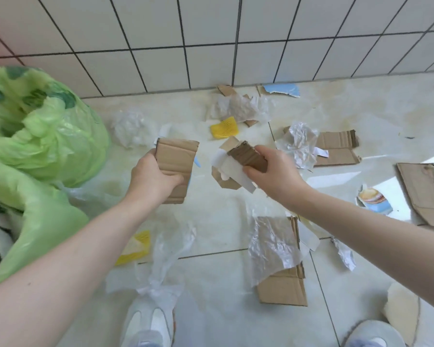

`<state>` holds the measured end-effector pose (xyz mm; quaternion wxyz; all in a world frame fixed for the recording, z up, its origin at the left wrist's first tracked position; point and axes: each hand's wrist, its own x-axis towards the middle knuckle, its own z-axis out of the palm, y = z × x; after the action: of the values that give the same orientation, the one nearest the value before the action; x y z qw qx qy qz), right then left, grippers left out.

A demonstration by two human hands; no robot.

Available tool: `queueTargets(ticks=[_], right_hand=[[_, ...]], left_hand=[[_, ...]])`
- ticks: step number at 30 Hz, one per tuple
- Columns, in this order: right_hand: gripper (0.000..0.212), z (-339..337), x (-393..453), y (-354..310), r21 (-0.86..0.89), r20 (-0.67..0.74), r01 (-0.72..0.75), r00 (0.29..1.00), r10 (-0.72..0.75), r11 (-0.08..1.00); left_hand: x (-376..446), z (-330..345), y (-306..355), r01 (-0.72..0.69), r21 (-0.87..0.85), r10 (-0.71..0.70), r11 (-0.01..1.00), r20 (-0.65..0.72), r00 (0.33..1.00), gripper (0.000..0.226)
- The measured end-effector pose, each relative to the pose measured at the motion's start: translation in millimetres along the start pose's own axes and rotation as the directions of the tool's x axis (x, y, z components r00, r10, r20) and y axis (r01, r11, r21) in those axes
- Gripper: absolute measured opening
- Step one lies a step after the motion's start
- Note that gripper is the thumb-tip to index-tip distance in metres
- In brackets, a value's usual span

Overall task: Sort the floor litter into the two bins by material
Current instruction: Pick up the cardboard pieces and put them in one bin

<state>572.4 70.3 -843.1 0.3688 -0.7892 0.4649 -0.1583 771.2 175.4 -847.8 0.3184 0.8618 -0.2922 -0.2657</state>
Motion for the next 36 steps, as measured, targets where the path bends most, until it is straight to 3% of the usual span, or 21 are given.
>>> queueTargets(ticks=[6,10,12,16,23,26,31,36], right_hand=[[0.012,33,12,-67,0.190,0.085,-0.025,0.996,0.009,0.981],[0.011,56,15,-114,0.287,0.121,0.036,0.990,-0.074,0.957],[0.020,66,15,-137,0.325,0.132,0.061,0.985,-0.109,0.944],[0.037,87,8,-186,0.342,0.185,0.128,0.962,-0.200,0.931],[0.043,113,-8,-247,0.324,0.307,0.208,0.900,-0.311,0.923],[0.036,126,-13,-266,0.290,0.320,0.248,0.885,-0.338,0.924],[0.021,157,-20,-285,0.174,0.394,0.389,0.814,-0.426,0.905],[0.012,186,-23,-282,0.028,0.492,0.535,0.728,-0.478,0.844]], left_hand=[[-6,-66,-14,0.004,-0.097,-0.020,0.995,-0.169,0.985,0.039],[-23,-117,-24,-0.025,-0.122,-0.012,0.992,-0.289,0.957,0.034],[-35,-144,-31,-0.037,-0.122,-0.009,0.992,-0.354,0.935,0.035],[-60,-188,-55,-0.035,-0.112,-0.022,0.993,-0.469,0.883,0.034],[-81,-237,-81,-0.014,-0.147,-0.073,0.989,-0.570,0.818,0.026],[-83,-252,-85,-0.005,-0.074,-0.044,0.997,-0.632,0.774,0.022],[-85,-247,-112,0.142,0.148,-0.028,0.979,-0.587,0.809,0.013],[-84,-225,-138,0.252,0.322,-0.130,0.913,-0.357,0.925,0.009]])
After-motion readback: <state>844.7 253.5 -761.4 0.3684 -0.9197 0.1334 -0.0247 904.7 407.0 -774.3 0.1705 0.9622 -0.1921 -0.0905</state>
